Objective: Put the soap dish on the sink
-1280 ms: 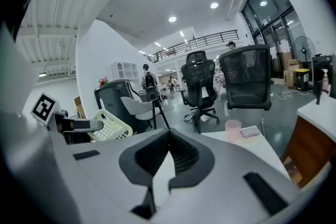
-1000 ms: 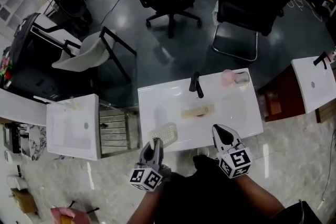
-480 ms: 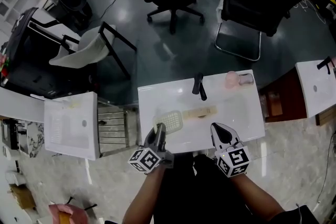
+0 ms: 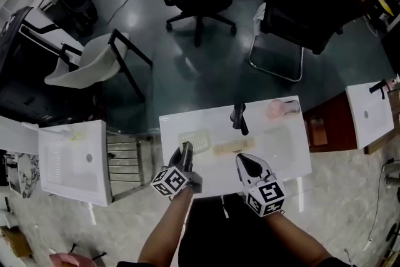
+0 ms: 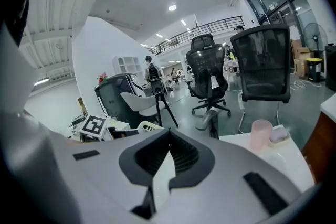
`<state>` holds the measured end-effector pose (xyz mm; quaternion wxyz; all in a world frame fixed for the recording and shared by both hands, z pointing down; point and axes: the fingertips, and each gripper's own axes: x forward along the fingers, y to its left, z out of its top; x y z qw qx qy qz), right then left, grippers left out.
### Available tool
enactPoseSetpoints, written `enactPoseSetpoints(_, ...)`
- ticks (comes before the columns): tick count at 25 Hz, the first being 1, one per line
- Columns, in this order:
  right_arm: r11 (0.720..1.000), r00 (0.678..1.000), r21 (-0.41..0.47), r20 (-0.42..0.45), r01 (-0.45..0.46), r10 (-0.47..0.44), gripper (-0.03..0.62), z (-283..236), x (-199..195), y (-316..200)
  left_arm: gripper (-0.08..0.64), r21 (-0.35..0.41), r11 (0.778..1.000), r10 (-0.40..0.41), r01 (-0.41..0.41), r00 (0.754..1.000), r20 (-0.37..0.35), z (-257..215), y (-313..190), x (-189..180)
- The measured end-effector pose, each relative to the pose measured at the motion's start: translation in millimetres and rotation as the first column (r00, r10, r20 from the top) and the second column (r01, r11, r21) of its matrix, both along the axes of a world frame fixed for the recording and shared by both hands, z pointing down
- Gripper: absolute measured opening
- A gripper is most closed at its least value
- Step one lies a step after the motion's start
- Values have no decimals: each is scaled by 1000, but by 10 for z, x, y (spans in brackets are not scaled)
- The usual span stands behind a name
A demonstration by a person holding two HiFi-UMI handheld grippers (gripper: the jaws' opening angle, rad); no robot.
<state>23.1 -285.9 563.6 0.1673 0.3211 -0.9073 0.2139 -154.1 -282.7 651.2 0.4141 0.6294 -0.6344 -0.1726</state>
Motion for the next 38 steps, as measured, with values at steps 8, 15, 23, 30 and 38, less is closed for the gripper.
enactPoseSetpoints(8, 999, 999, -50, -27, -20, 19, -3, 171, -435, -199, 51, -42, 999, 3, -5, 999, -45, 413, -453, -266)
enactPoseSetpoints(15, 998, 997, -65, -73, -13, 8, -3, 402, -769, -439, 51, -66, 998, 14, -24, 989, -148, 867, -867, -301)
enactPoseSetpoints(23, 988, 987, -139, -150, -72, 51, -3, 763, -652, -476, 51, -166, 984, 37, -61, 989, -145, 1297, -1019, -190)
enactPoseSetpoints(30, 982, 985, -180, -172, -61, 29, -3, 899, -690, -354, 115, -253, 968, -25, 0, 995, -94, 1449, -1008, -347)
enactPoseSetpoints(38, 980, 991, -194, -134, -52, 26, -3, 827, -693, -249, 252, -314, 949, 14, 3, 998, 54, 1469, -1003, -353)
